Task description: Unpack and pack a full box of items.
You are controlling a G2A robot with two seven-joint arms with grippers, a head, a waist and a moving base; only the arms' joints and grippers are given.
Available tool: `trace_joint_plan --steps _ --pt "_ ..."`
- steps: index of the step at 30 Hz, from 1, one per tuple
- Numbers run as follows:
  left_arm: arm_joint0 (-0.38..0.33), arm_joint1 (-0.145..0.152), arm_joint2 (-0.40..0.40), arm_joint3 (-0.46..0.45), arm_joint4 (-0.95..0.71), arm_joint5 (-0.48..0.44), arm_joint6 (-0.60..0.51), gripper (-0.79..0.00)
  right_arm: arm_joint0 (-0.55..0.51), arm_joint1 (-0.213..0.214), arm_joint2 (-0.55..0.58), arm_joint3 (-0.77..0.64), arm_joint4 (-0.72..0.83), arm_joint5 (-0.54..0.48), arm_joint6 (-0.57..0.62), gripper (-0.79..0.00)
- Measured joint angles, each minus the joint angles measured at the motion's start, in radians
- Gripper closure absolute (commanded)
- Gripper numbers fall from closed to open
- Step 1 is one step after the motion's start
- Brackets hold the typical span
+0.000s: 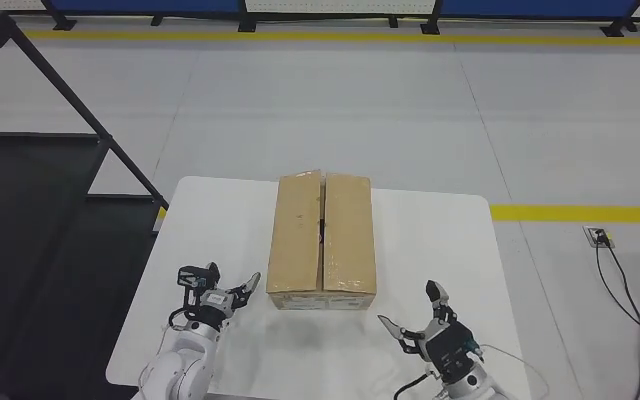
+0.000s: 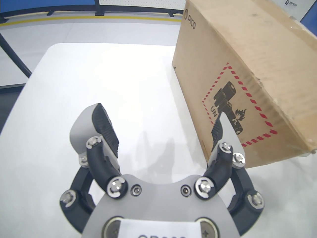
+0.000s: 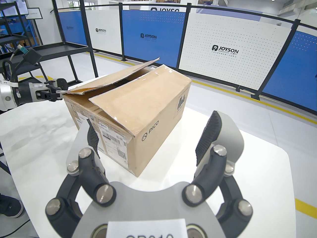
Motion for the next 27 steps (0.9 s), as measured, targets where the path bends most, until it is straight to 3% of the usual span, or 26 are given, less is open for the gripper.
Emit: trace_joint_plan --steps 14,21,27 --pt "-0.038 -0.023 0.114 0.002 0.096 0.04 0.012 -0.785 0.044 0.002 -0.04 -0.001 -0.138 -0.051 -0.017 -0.785" --pt "-0.036 -0.029 0.137 -0.003 0.115 0.034 0.007 -0.785 0.078 0.0 -0.062 -0.003 -0.245 0.004 -0.035 -0.785" --pt "-0.035 -0.032 0.148 -0.002 0.131 0.016 0.005 -0.785 0.125 -0.005 -0.1 0.014 -0.441 0.111 0.048 -0.785"
